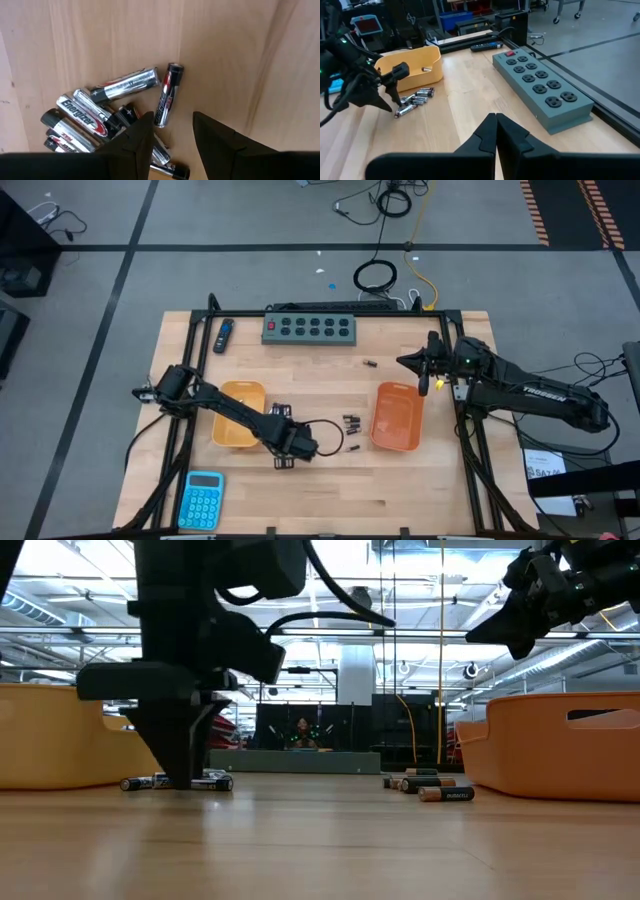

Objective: Sort batteries
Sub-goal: Put the silver battery into the yellow bin

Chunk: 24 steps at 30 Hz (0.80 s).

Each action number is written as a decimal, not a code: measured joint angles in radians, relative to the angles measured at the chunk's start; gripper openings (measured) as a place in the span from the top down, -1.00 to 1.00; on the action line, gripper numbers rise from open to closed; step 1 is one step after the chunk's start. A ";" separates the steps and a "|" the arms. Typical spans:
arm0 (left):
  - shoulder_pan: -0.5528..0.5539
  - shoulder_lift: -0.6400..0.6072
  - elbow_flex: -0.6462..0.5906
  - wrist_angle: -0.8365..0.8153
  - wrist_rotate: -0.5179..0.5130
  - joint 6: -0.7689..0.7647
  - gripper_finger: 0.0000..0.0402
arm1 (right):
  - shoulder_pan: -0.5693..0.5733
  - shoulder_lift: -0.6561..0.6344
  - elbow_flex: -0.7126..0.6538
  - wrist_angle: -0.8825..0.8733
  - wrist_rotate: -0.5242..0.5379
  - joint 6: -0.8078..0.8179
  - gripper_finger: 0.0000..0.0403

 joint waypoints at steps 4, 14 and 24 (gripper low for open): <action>0.000 0.000 -0.005 0.037 -0.001 0.029 0.27 | 0.003 0.000 0.000 0.017 0.000 -0.001 1.00; 0.064 0.000 -0.005 0.083 0.067 0.103 0.27 | 0.003 0.000 0.000 0.009 0.000 -0.013 1.00; 0.106 0.043 -0.001 0.108 0.159 0.176 0.61 | 0.003 0.000 0.000 0.012 -0.002 -0.016 1.00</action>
